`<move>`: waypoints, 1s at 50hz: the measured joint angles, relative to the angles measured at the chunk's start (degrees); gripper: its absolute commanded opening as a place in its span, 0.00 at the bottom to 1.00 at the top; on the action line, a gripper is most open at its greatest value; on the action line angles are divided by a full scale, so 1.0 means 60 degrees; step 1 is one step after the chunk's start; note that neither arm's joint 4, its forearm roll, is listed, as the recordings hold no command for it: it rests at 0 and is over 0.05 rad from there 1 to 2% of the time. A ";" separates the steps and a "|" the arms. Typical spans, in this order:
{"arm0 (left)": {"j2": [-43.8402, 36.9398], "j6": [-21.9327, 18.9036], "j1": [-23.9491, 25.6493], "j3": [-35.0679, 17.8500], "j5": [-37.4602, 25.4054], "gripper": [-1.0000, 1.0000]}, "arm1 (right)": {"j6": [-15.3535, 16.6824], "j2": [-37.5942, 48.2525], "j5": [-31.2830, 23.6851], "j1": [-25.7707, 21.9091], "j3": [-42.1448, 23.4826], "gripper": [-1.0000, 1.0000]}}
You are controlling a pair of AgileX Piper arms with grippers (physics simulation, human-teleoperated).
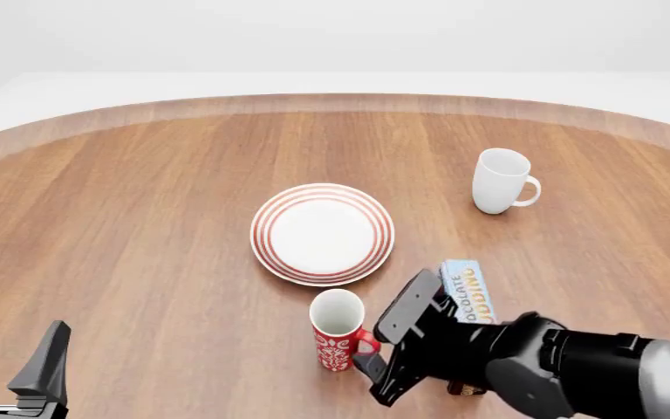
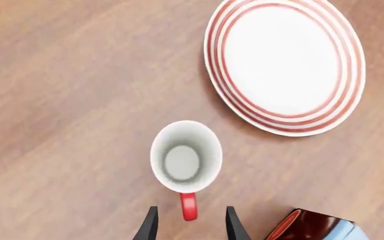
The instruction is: Pick up the red mug and put it on the plate
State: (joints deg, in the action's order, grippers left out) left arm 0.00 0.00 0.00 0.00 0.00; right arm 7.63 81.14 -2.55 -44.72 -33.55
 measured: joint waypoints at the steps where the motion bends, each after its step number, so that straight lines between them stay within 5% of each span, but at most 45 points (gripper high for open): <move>1: 0.0000 0.0000 0.0000 0.0000 0.0000 1.00 | -0.0007 0.0022 0.0021 -0.0006 0.0007 1.00; 42: 0.0000 0.0000 0.0000 0.0000 0.0000 1.00 | -0.0241 0.1025 0.0893 -0.0207 0.0245 1.00; 43: 0.0000 0.0000 0.0000 0.0000 0.0000 1.00 | -0.0234 0.1041 0.0918 -0.0205 0.0253 0.00; 50: 0.0000 0.0000 0.0000 0.0000 0.0000 1.00 | -0.0152 0.1000 0.1038 -0.0160 0.0288 0.00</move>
State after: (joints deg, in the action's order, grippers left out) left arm 0.00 0.00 0.00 0.00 0.00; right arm 6.72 87.14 3.68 -45.68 -31.82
